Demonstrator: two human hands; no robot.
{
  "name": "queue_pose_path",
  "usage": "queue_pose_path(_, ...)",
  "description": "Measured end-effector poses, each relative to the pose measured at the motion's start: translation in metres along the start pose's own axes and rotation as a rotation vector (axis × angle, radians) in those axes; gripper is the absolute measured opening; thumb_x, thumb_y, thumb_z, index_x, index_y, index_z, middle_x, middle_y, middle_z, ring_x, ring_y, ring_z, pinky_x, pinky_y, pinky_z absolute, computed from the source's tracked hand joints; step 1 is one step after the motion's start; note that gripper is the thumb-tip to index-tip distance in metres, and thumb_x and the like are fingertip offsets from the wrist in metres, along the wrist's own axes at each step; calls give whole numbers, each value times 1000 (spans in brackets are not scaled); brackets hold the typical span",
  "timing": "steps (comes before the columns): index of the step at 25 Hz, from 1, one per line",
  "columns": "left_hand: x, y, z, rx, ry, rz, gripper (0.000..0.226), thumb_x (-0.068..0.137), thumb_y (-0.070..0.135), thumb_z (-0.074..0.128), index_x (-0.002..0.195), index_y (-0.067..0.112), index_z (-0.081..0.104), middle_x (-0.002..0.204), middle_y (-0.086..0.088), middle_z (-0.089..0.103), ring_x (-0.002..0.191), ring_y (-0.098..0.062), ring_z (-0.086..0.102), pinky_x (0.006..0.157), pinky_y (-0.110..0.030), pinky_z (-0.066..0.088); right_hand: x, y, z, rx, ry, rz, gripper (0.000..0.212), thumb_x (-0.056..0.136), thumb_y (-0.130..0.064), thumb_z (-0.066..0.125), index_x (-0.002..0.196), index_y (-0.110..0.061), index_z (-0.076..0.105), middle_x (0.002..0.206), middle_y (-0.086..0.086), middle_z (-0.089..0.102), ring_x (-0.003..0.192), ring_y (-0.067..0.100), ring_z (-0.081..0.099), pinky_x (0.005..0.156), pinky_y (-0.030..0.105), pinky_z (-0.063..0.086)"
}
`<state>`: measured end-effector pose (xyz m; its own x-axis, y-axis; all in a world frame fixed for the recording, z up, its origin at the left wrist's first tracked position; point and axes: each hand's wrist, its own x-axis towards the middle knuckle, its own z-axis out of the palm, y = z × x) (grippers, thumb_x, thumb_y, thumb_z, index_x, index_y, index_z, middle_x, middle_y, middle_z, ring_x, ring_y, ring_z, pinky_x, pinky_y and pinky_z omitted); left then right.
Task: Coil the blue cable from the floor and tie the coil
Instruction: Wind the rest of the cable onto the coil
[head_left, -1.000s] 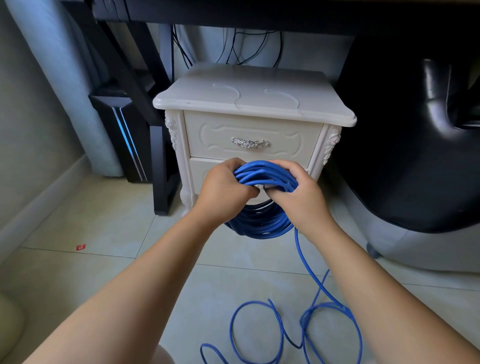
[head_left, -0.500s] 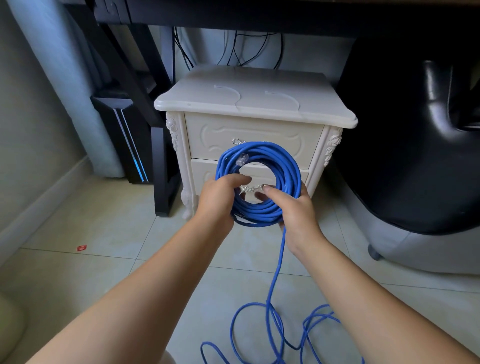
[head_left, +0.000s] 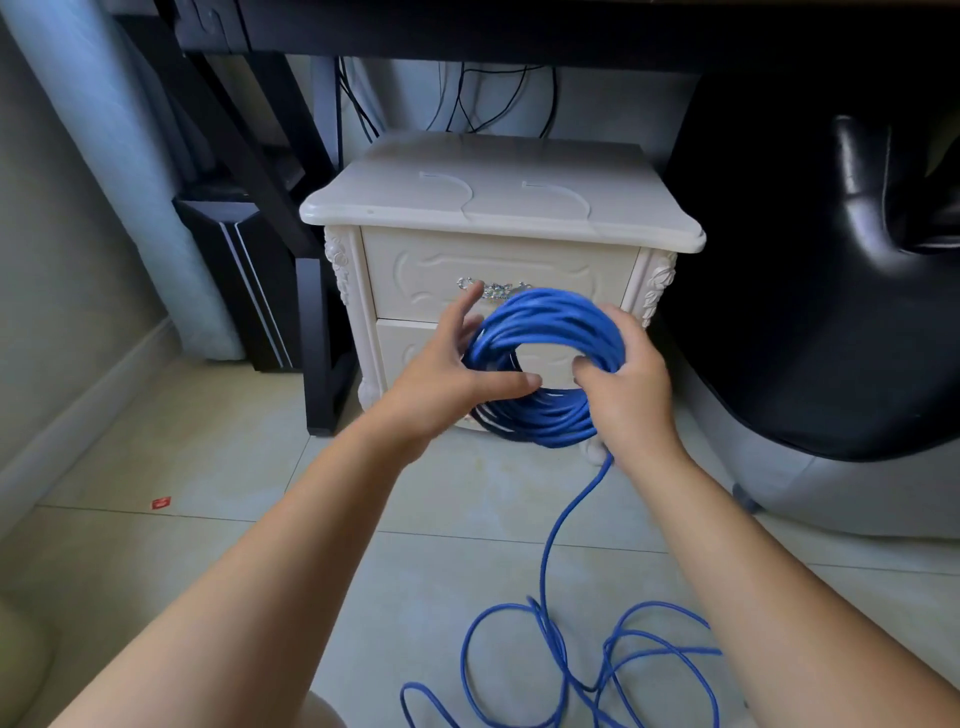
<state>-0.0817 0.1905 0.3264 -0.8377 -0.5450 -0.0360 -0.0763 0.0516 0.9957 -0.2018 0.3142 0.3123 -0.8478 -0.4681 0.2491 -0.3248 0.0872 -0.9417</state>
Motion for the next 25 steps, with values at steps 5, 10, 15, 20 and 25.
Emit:
queue_pose_path(5, -4, -7, 12, 585, 63, 274, 75, 72, 10, 73, 137, 34, 45, 123, 6, 52, 107, -10, 56, 91, -24, 48, -10, 7, 7, -352, -224, -280, 62, 72, 7, 56, 121, -31, 64, 113, -8, 63, 98, 7, 55, 86, 18, 43)
queue_pose_path(10, -2, -11, 14, 541, 213, 189, 18, 81, 5, 61, 93, 18, 59, 76, 3, 62, 63, -6, 54, 55, -16, 40, -11, 3, 8, -267, -217, -262, 60, 73, 6, 62, 123, -28, 63, 102, -16, 60, 87, 3, 55, 78, 11, 43)
queue_pose_path(15, -2, -6, 17, 235, 304, 97, 13, 83, 8, 68, 93, 12, 62, 73, -1, 64, 59, -8, 51, 54, -17, 39, -8, -2, 8, -130, -140, -108, 48, 76, -12, 74, 113, -38, 60, 99, -21, 65, 86, 2, 62, 77, 14, 49)
queue_pose_path(20, -1, 0, 17, -193, 398, -71, 16, 84, 2, 67, 85, 17, 62, 62, 5, 53, 63, -15, 49, 66, -26, 43, -8, 2, 7, 107, -150, 97, 42, 78, -13, 76, 113, -31, 61, 95, -13, 70, 87, 3, 66, 82, 21, 50)
queue_pose_path(25, -1, 0, 18, -465, 466, -197, 16, 85, 4, 67, 94, 16, 62, 77, -2, 54, 76, -19, 54, 86, -40, 52, -12, 9, 10, 229, -206, 267, 40, 77, -19, 78, 112, -30, 61, 105, -3, 70, 96, 12, 69, 91, 35, 54)
